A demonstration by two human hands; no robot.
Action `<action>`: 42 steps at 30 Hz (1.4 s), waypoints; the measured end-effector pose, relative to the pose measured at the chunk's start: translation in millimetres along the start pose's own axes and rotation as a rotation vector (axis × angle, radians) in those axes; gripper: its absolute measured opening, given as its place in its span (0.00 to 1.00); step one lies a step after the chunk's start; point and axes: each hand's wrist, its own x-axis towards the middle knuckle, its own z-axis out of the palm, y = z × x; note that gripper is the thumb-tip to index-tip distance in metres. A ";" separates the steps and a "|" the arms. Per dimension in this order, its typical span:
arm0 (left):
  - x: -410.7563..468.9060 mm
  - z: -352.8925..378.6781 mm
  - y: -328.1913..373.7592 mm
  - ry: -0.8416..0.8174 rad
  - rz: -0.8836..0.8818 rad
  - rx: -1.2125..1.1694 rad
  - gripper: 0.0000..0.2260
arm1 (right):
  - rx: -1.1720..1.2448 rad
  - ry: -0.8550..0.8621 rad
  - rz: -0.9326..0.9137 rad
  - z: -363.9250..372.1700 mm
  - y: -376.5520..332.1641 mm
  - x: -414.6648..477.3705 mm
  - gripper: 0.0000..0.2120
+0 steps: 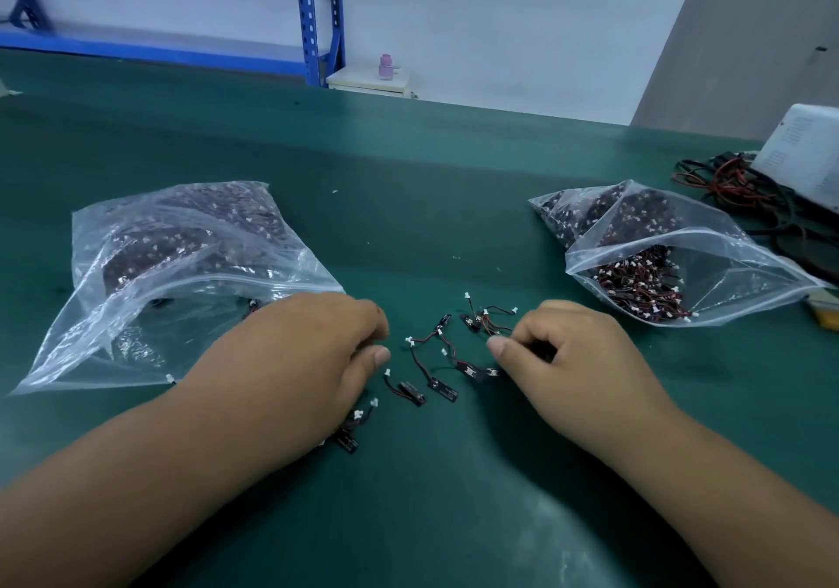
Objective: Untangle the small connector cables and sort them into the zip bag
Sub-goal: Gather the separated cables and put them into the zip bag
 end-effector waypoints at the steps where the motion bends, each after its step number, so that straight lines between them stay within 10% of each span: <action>1: -1.4 -2.5 -2.2 -0.024 -0.003 0.030 0.16 | 0.043 0.043 0.021 0.0 0.8 1.3 0.20; 8: -10.1 -11.4 -3.0 -0.226 0.042 0.087 0.26 | 0.189 0.211 0.128 -1.5 6.8 7.7 0.25; 18: -6.2 -9.7 -2.8 -0.303 0.062 0.015 0.06 | 0.212 0.236 0.143 -3.9 9.1 8.4 0.25; 26: -0.8 -7.6 -1.5 -0.133 0.042 -0.166 0.05 | 0.201 0.206 0.175 1.0 14.1 9.7 0.25; 35: -4.3 -5.9 12.5 0.109 0.073 -0.503 0.12 | 0.084 0.076 -0.255 2.4 -16.9 -7.8 0.07; 42: -4.7 -2.9 16.0 0.102 0.020 -0.748 0.11 | 0.178 0.039 -0.144 -2.9 -17.2 -6.6 0.07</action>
